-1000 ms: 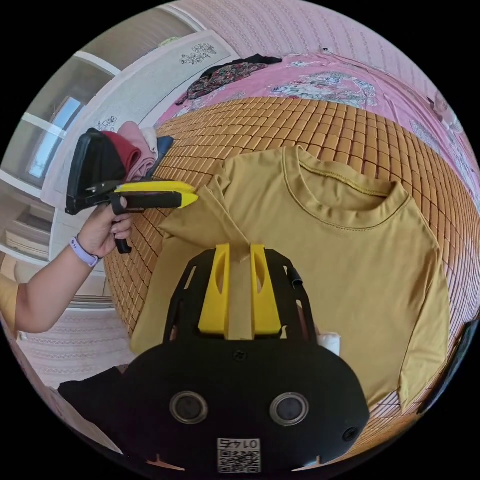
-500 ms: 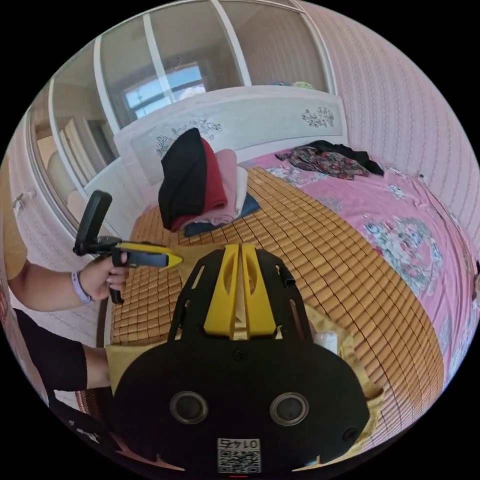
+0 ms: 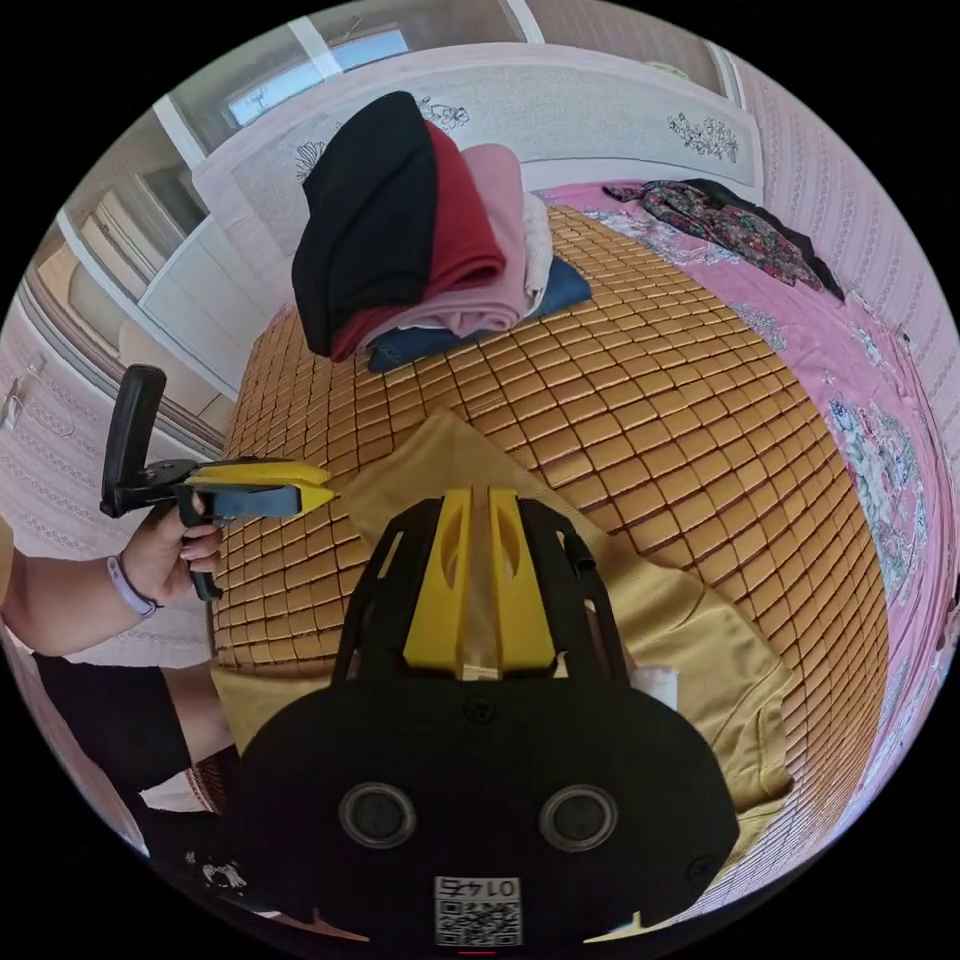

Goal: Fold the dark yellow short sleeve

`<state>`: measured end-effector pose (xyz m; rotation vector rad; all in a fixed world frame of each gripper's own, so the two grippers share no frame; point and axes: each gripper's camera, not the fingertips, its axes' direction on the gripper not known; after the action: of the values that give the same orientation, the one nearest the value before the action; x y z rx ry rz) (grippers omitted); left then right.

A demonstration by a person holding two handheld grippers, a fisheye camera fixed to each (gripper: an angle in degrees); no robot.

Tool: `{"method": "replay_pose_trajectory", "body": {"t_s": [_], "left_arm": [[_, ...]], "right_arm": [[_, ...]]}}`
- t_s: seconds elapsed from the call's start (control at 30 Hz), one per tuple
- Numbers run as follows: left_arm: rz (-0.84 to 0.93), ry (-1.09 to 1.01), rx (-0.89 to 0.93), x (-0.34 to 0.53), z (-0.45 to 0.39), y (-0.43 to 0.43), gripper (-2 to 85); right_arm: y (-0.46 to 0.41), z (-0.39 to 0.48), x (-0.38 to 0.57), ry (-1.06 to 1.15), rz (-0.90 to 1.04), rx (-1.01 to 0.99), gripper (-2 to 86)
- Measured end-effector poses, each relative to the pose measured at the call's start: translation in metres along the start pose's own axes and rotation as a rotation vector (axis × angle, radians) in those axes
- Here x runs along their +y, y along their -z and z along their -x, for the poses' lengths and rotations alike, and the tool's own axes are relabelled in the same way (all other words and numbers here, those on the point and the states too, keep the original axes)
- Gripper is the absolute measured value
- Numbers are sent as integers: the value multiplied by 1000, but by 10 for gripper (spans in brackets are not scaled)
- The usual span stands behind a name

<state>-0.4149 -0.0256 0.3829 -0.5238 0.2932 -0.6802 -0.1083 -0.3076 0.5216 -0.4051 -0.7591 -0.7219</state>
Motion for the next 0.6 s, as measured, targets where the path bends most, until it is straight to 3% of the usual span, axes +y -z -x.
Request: {"method": "replay_pose_trajectory", "body": {"t_s": [0.37, 0.6], "left_arm": [[64, -115, -140, 3, -14, -26, 44], [48, -92, -107, 12, -12, -34, -7]], "right_arm": [[-61, 62, -62, 41, 125, 215, 95], [-66, 73, -65, 173, 167, 250, 8]]}}
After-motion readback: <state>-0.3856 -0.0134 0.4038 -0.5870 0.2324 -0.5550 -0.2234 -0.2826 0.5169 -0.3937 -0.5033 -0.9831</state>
